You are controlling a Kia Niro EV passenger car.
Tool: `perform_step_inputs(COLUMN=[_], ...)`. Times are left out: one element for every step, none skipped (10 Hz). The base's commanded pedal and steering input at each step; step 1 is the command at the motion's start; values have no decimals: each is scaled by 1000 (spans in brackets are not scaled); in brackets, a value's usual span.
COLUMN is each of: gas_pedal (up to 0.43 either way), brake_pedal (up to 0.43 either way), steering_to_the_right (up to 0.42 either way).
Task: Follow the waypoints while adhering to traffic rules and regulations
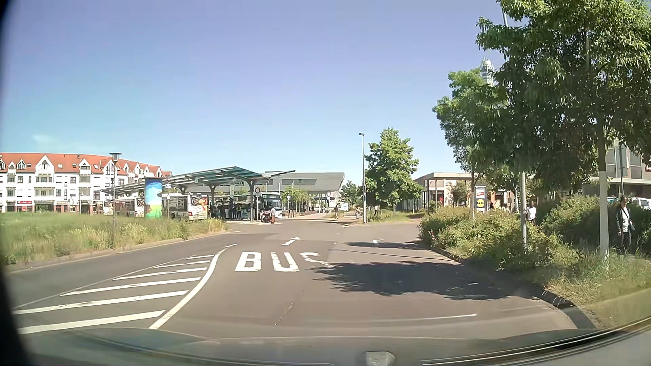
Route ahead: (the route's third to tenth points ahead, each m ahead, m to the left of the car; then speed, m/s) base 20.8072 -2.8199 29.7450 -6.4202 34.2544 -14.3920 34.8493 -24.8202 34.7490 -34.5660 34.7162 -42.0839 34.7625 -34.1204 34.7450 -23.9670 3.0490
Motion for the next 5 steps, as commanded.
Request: perform_step_inputs(gas_pedal=[87,87,87,87,87], brake_pedal=[30,30,30,30,30], steering_to_the_right=[95,95,95,95,94])
